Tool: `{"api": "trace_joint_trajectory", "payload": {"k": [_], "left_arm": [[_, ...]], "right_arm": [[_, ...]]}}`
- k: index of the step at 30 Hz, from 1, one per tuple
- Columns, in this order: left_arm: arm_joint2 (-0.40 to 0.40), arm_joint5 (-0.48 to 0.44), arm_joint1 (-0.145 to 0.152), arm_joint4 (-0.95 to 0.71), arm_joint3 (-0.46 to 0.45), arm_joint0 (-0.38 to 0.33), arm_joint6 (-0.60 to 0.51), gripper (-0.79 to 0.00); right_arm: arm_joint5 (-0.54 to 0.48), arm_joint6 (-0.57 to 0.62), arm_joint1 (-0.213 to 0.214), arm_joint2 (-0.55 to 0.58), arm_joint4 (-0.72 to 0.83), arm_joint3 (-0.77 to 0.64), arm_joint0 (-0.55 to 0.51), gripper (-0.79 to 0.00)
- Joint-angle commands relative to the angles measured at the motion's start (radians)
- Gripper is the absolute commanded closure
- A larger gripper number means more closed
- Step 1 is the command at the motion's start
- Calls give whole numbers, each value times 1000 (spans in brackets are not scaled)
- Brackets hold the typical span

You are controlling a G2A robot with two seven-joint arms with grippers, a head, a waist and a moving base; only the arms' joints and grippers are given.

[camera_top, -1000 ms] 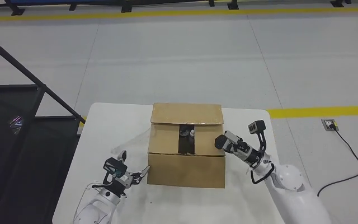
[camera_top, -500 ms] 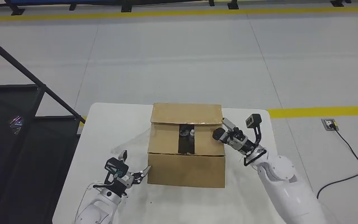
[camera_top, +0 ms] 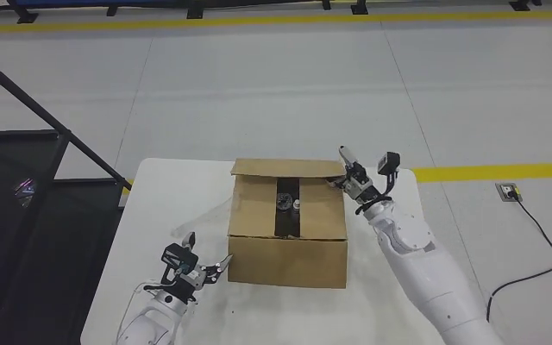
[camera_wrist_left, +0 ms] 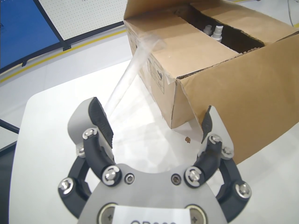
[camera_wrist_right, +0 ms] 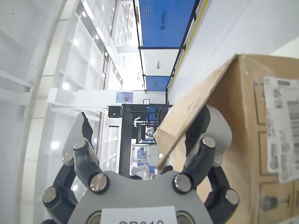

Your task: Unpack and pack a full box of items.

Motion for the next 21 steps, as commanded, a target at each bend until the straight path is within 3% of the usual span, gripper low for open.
{"api": "trace_joint_trajectory", "payload": {"k": [1,5,10,21], "left_arm": [[4,2,0,2,2,-1,-1,-785],[11,7,1,3,6,-3,-3,-785],[20,10,2,5,10,-7,-6,-785],[26,21,5,0,18,-10,-10,-785]], "right_arm": [[-9,-68,-15,-28,-35,17,30,-785],[3,-216,-50,-92,-141,64,99,-785],[49,-319,-97,-152,-204,174,204,-785],[124,-275,-199,-201,-120,486,400,-785]]}}
